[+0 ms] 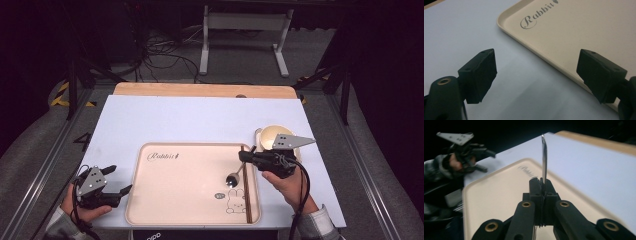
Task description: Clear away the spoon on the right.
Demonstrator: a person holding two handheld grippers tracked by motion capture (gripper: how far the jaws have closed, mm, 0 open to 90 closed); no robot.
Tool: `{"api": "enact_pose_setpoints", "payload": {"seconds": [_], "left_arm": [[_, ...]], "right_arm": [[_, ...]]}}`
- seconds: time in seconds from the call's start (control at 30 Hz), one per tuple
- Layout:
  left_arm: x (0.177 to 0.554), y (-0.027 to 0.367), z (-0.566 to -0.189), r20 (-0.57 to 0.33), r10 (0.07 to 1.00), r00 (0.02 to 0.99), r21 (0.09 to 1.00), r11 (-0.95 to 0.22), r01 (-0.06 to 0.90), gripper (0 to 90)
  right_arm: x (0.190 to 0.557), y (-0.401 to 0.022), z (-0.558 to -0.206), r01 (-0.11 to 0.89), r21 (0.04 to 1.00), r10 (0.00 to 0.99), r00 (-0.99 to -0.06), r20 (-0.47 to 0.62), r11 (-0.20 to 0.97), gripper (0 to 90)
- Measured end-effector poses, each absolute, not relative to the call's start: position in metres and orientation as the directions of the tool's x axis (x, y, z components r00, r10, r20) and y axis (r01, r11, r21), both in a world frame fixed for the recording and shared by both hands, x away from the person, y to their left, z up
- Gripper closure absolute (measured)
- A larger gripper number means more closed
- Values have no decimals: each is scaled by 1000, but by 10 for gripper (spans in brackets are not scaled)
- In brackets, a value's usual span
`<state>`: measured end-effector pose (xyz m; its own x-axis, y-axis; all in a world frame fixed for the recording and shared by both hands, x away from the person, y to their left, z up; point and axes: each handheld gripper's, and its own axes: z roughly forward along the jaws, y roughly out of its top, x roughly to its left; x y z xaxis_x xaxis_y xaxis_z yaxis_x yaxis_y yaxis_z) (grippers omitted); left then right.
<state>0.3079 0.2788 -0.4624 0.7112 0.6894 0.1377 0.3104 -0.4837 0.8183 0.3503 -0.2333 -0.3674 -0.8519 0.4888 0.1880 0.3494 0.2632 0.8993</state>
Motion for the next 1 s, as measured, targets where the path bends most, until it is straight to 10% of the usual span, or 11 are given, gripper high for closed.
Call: {"api": "enact_pose_setpoints", "payload": {"seconds": [0.5,1.0], "left_arm": [[309,278,-463,139,684,716,812,-493,313,170],[310,278,-465,141,673,726,805,-505,312,167]], "right_arm": [[368,-205,-399,431,845,505,-831,234,317,824],[387,-183,-432,490,752,610,-778,150,440,440]]}}
